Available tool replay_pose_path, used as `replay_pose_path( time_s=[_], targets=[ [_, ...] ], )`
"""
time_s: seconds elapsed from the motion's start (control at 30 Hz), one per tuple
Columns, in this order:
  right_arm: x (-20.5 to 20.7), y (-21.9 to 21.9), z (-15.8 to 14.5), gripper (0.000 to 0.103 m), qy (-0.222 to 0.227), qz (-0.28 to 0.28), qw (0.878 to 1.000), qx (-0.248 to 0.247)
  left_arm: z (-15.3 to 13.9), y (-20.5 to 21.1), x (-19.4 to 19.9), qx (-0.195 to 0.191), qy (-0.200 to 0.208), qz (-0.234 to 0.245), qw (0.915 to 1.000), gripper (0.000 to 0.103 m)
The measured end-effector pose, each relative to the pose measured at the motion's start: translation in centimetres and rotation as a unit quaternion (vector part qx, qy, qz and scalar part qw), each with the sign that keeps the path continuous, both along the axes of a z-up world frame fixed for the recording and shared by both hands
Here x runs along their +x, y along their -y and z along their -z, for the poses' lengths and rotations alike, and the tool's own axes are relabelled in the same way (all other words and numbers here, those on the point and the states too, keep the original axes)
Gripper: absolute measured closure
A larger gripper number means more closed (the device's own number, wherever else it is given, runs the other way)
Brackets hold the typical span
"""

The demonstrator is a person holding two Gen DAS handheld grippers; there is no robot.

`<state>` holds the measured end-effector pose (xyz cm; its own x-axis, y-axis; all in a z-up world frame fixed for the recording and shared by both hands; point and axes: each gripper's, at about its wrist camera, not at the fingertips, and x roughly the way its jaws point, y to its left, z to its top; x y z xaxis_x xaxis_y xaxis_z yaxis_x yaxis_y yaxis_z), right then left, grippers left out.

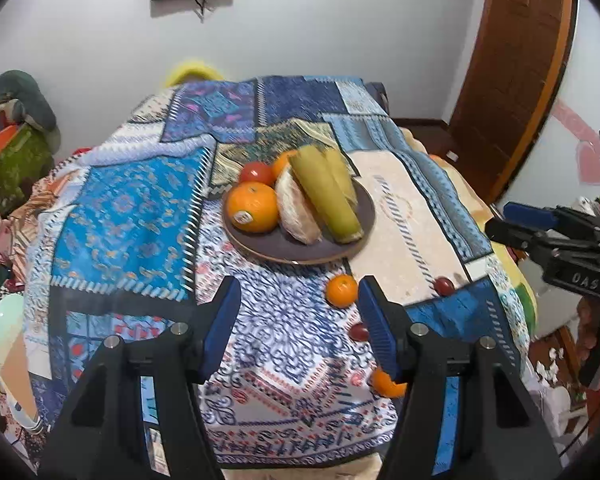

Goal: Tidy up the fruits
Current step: 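Grasp the red date on the quilt with the right tool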

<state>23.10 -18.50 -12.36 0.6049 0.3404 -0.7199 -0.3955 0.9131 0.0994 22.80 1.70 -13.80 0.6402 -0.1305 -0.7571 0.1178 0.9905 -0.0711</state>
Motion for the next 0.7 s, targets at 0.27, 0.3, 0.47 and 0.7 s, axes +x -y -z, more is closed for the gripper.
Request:
replay_pose_path(
  time_s=[0.27, 0.3, 0.47, 0.7],
  targets=[
    [0.3, 1.2, 4.7, 0.052, -0.073, 0.006, 0.997, -0.006, 2.6, 1.0, 2.0, -0.005, -0.042, 0.018, 0.9989, 0.036],
    [0.4, 1.4, 5.3, 0.052, -0.083, 0.007, 0.997, -0.005, 3.3, 1.2, 2.4, -0.004, -0.051, 0.02, 0.9985, 0.036],
    [1.1, 1.8, 7.9, 0.059, -0.112, 0.01, 0.994, -0.006, 5.6, 2.0, 3.7, 0.001, -0.071, 0.029, 0.997, 0.036],
    [1.4, 1.9, 9.8, 0.059, -0.132, 0.004, 0.991, -0.002, 8.6, 3.1, 5.3, 0.0, -0.101, 0.056, 0.9933, 0.036]
  ],
)
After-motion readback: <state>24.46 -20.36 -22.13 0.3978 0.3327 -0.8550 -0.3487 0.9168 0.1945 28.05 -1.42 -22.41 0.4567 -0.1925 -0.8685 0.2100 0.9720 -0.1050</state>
